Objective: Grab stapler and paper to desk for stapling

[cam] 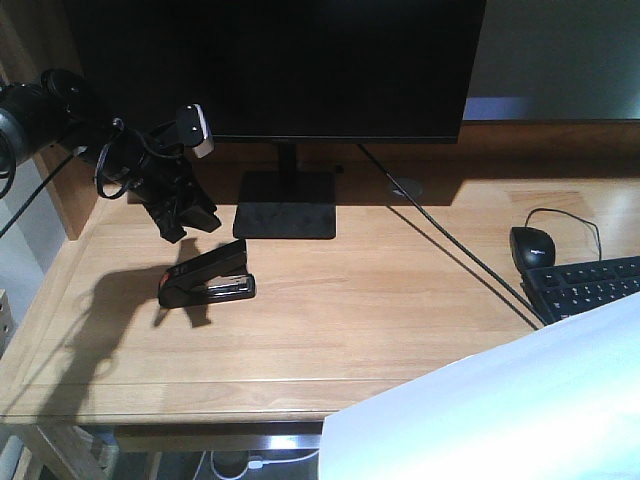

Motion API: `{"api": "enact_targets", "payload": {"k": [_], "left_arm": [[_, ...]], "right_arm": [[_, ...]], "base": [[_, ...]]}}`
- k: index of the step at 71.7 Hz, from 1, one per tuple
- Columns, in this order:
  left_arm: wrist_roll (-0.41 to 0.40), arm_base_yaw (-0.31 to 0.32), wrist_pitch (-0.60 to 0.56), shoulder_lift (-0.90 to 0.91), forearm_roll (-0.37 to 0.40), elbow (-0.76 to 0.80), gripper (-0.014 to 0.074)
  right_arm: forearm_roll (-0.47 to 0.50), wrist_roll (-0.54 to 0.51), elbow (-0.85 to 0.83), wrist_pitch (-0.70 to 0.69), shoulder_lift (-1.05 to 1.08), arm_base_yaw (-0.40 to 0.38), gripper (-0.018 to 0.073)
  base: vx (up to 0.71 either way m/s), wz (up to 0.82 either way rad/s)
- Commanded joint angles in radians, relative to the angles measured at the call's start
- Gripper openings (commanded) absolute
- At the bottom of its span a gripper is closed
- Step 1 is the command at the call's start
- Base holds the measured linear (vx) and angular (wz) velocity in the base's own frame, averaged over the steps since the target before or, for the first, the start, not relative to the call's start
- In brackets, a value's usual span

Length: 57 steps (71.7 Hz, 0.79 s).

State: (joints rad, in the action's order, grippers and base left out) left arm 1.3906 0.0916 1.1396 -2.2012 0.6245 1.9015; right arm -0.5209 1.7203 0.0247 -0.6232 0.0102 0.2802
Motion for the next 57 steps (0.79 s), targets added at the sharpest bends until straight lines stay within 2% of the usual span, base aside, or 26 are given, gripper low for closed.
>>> {"api": "enact_targets", "payload": {"k": [1,4,20,32,57], "left_arm": [[-0.01,-0.004,0.0,0.056,0.048,0.026,0.0029],[-0.01,-0.004,0.0,0.046,0.05,0.026,-0.001],[-0.01,-0.003,0.022,0.016,0.053,0.026,-0.0008],[-0.01,-0.003,0.023,-0.006,0.093,0.026,-0.0006],[-0.01,-0.003,0.024,-0.025,0.093,0.026,-0.0006]], "right_arm": [[0.01,-0.006,-0.027,-0.048,-0.014,-0.001,-0.0003],[0.01,-0.006,-0.027,-0.048,-0.014,-0.001,-0.0003],[0.01,-0.006,-0.027,-0.048,-0.014,-0.001,-0.0003],[0.01,-0.006,-0.027,-0.049,-0.014,-0.001,-0.0003],[0.01,-0.006,-0.027,-0.049,-0.014,-0.001,-0.0003]], "base": [[0.0,0.0],[0.0,0.0],[0.0,0.0],[0.0,0.0],[0.0,0.0]]}}
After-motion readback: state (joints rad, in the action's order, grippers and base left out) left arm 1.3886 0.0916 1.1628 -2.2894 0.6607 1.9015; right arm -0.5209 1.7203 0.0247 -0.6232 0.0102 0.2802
